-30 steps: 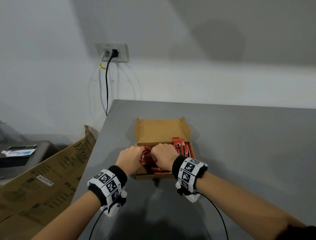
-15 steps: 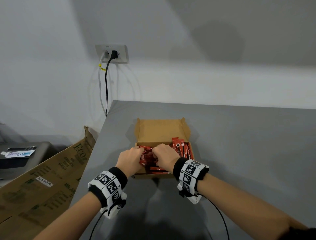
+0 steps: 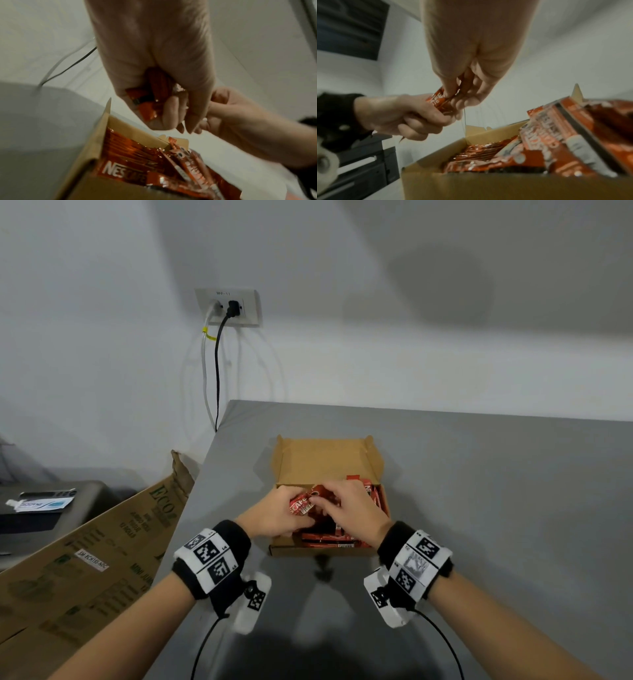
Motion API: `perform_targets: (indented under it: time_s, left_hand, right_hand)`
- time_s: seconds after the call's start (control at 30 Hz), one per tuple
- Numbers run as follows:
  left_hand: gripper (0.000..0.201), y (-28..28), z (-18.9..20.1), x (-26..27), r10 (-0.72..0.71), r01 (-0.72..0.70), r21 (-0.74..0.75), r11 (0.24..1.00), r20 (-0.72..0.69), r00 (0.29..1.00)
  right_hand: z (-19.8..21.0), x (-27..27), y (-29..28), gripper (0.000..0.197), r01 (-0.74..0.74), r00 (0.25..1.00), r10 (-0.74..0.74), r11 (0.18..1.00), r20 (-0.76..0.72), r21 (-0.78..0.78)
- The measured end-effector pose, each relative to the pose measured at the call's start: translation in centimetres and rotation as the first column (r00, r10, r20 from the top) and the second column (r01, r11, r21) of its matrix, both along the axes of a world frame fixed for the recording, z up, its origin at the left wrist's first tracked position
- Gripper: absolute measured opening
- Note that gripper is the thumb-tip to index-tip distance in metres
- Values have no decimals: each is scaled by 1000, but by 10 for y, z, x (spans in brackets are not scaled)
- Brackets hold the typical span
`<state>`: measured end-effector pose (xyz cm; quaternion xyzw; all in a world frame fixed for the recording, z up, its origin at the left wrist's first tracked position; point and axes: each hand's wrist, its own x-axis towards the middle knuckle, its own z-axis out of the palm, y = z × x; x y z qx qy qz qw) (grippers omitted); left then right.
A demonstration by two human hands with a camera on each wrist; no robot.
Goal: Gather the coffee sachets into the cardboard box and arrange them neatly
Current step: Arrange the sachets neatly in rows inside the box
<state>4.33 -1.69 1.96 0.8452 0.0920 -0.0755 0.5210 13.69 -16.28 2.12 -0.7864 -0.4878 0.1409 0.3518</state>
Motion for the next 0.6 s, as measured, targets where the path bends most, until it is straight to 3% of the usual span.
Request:
perform_targets:
  time_s: [0.1, 0.2, 0.3, 0.4, 0.5, 0.6]
  left_hand:
    - [18, -1, 6, 0, 24, -24, -216, 976, -4, 1000]
    - [20, 3, 10, -1, 121, -111, -298, 948, 14, 993]
    - [23, 9, 10, -4, 205, -192, -258, 947, 25, 979]
    - [25, 9, 9, -5, 217, -210, -233, 950, 5, 976]
    - [25, 11, 6, -5, 350, -326, -221, 919, 80, 933]
    - [24, 13, 3, -6, 389, -359, -220, 907, 110, 915]
  right_hand:
    - [-1, 9, -8, 23, 58, 994, -59, 998, -92, -15]
    - [-6, 19, -16, 24, 136, 981, -135, 991, -141, -4]
    - [-9, 22, -20, 21, 173, 967, -165, 985, -194, 22]
    - [-8, 21, -20, 22, 163, 974, -161, 987, -156, 1]
    - [-5, 20, -20, 19, 233, 958, -216, 970, -190, 72]
    - [-1, 20, -20, 17, 237, 953, -205, 963, -224, 126]
